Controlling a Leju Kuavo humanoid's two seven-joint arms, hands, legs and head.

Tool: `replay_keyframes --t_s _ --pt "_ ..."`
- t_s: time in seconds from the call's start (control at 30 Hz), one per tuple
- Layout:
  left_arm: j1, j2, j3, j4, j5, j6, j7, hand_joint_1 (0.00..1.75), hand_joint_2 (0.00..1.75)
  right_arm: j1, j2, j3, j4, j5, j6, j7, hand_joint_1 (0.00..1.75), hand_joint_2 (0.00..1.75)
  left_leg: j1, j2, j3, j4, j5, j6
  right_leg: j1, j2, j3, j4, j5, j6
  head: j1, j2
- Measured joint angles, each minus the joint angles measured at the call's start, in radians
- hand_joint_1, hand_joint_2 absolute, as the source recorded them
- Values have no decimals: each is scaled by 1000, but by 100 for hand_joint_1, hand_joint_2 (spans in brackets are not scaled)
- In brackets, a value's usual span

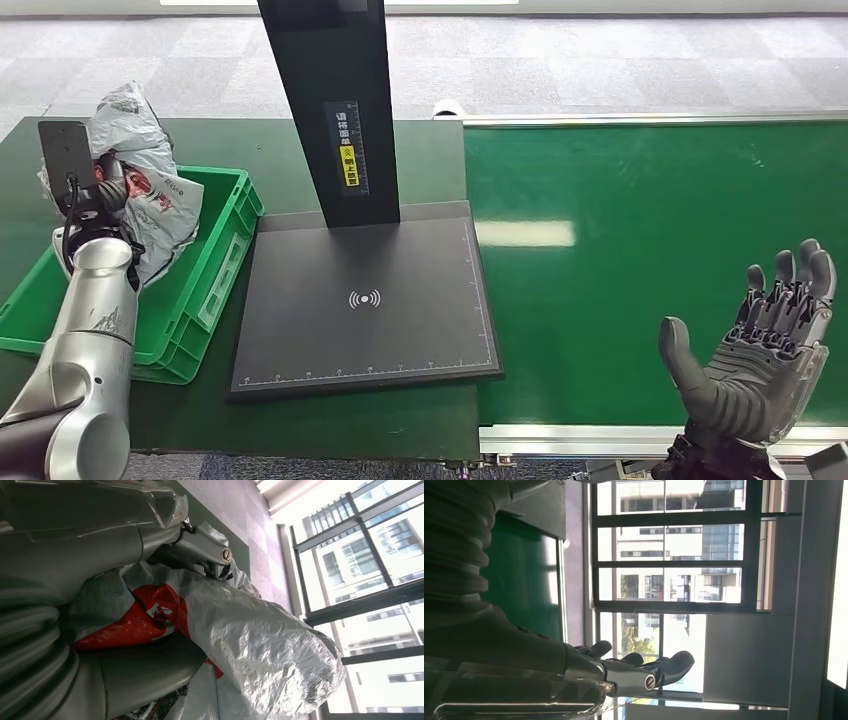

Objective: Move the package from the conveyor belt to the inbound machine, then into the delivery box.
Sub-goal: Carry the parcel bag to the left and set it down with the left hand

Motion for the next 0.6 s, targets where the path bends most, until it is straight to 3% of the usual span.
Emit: replay_keyframes --t_s 0.13,0.3,0.43,0.57,0.6 --pt "-19 7 8 76 -16 0 13 0 175 -9 -2 0 8 5 -3 13 0 175 0 0 -2 0 0 0 0 0 -2 0 0 0 0 0" --pt "-26 6 41 117 45 -22 -53 0 175 -15 -8 1 20 9 -20 19 0 175 0 0 -2 0 0 0 0 0 -2 0 0 0 0 0" --pt "-21 -10 120 82 278 -164 -145 0 0 -24 -18 5 39 8 -32 28 0 175 0 0 -2 0 0 0 0 0 -2 0 0 0 0 0" --pt "18 -28 167 -49 441 -192 -188 0 0 -29 -23 12 58 11 -35 35 0 175 0 1 -2 0 0 0 0 1 -2 0 0 0 0 0" --pt "33 -32 170 -87 464 -192 -193 0 44 -29 -24 14 61 13 -36 35 0 175 0 1 -2 0 0 0 0 1 -2 0 0 0 0 0"
